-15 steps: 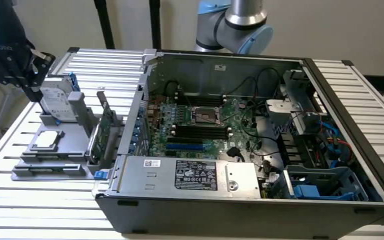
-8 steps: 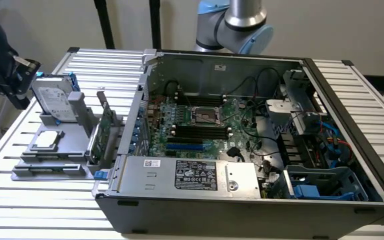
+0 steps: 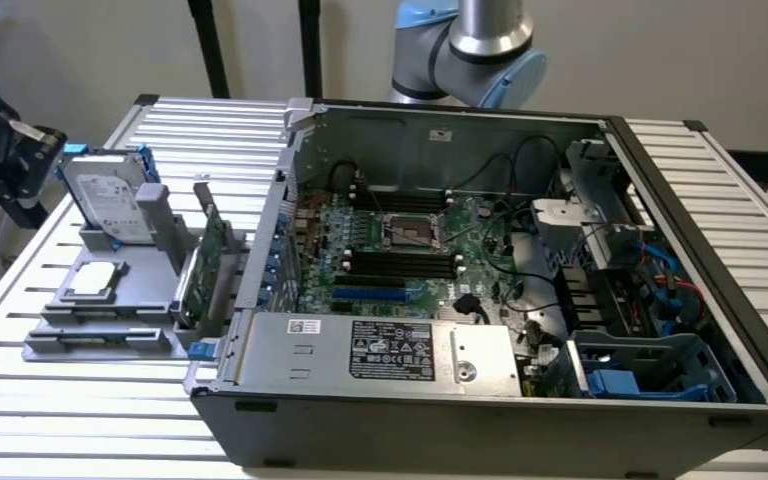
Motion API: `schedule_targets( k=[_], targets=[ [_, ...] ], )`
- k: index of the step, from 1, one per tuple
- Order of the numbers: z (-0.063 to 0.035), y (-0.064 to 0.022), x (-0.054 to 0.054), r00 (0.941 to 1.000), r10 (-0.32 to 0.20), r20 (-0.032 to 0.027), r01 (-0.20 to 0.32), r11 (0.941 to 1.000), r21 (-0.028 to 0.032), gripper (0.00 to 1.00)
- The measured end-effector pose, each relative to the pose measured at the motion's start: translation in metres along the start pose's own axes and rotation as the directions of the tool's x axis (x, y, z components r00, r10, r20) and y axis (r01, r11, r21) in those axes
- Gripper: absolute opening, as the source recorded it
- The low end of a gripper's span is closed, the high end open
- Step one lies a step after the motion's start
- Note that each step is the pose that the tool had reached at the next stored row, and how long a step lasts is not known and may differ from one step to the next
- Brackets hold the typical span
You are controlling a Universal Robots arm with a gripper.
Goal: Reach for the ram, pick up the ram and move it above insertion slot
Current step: 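Reach for the ram, then pick up the ram and move it above insertion slot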
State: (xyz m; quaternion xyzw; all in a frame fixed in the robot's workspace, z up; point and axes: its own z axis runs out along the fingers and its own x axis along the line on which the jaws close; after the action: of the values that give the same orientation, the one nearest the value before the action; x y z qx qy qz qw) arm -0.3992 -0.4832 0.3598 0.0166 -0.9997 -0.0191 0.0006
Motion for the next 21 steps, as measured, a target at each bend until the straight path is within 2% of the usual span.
schedule_targets(
  k=[5,8,11,16,21],
  targets=[
    [0.0,-0.0001,0.0,0.9959,-0.09,-0.0034,0.09,0.9959,0.0,0.11],
    [0.0,-0.0001,0.0,0.9896,-0.143,-0.0055,0.143,0.9897,-0.0003,0.11],
    [0.0001,-0.0001,0.0,0.9804,-0.197,-0.0075,0.197,0.9805,-0.0006,0.11],
    [0.0001,-0.0001,0.0,0.9585,-0.285,-0.0108,0.285,0.9585,-0.0014,0.11],
    [0.0001,-0.0001,0.0,0.9284,-0.371,-0.014,0.371,0.9285,-0.0025,0.11]
  ],
)
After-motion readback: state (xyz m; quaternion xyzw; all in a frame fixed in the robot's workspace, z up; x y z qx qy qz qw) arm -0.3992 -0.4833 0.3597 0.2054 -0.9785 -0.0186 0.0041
